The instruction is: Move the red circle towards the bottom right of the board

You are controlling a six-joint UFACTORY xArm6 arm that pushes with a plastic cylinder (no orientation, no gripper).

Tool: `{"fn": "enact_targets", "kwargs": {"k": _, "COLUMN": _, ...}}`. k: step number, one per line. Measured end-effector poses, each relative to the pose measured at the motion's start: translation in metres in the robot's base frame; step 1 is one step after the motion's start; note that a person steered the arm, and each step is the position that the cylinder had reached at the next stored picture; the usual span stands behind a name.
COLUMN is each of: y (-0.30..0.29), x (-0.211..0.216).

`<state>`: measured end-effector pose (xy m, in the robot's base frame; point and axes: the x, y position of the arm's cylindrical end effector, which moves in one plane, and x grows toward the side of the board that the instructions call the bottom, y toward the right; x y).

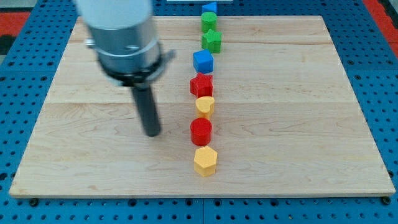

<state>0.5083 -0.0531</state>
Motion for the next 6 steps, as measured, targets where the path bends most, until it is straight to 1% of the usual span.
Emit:
{"fn": "enact_targets", "kwargs": {"k": 2, "y": 0.179, "x": 0.014}}
{"fn": "enact_targets", "kwargs": {"k": 3, "y": 0.148, "x": 0.012}}
{"fn": "enact_targets", "kwargs": {"k": 4, "y": 0.076, "x": 0.002}}
{"fn": "enact_targets", "kwargs": {"k": 6, "y": -0.005, "x": 0.067}}
